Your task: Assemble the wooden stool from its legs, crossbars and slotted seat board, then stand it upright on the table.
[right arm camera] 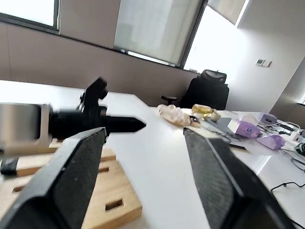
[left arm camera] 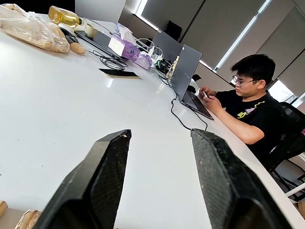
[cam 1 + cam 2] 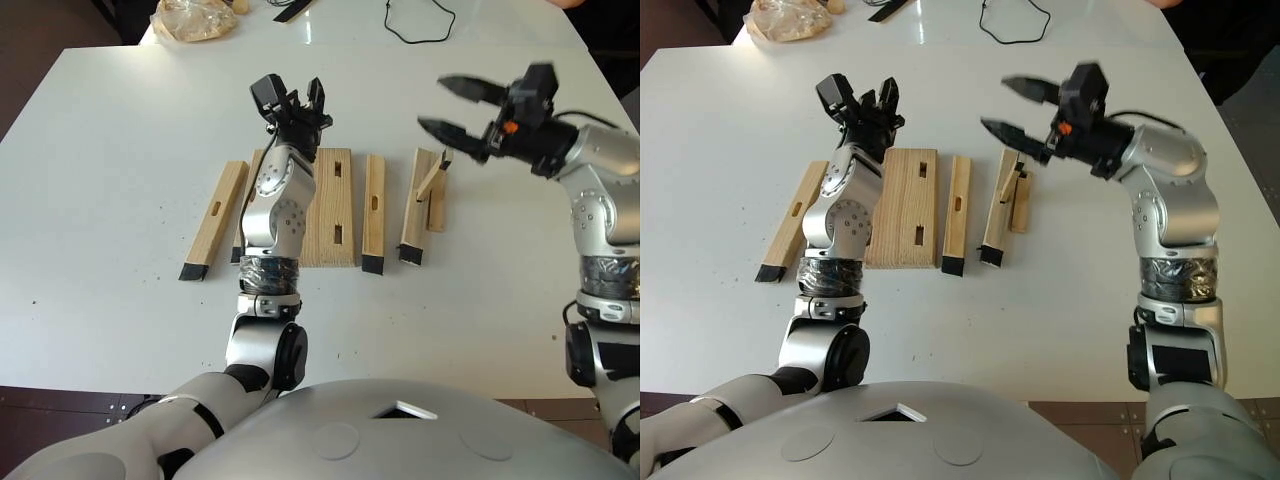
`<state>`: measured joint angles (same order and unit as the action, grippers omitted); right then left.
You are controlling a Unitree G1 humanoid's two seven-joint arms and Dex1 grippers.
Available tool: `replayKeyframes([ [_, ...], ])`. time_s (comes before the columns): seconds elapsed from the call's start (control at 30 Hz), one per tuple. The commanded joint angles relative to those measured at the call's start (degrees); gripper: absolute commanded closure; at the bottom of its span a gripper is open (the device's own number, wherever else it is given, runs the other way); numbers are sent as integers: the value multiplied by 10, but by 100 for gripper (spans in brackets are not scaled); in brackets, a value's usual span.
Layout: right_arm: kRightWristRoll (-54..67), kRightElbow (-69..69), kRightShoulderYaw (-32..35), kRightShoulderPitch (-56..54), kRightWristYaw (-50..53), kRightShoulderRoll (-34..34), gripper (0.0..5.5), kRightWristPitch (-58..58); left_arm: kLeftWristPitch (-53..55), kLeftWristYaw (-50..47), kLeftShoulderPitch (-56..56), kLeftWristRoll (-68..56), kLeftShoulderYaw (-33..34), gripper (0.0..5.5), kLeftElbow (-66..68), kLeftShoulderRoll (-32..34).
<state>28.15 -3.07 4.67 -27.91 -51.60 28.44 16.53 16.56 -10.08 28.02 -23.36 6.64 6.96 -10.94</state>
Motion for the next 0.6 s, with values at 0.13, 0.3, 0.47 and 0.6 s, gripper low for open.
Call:
replayKeyframes([
  [0.13, -13, 35, -1, -9, 79, -58, 249, 8, -25, -7, 22, 5, 4, 319, 45, -27],
  [0.3, -71, 130, -36, 4, 92, -73, 249, -29, -32, -3, 29, 2, 5, 319, 58, -22],
  [0.47, -100, 174, -47, 10, 106, -91, 249, -68, -39, -1, 32, 5, 2, 319, 65, -20],
  [0.6, -64, 113, -7, -16, 130, -83, 249, -51, -29, 2, 28, -1, 2, 319, 59, -18],
])
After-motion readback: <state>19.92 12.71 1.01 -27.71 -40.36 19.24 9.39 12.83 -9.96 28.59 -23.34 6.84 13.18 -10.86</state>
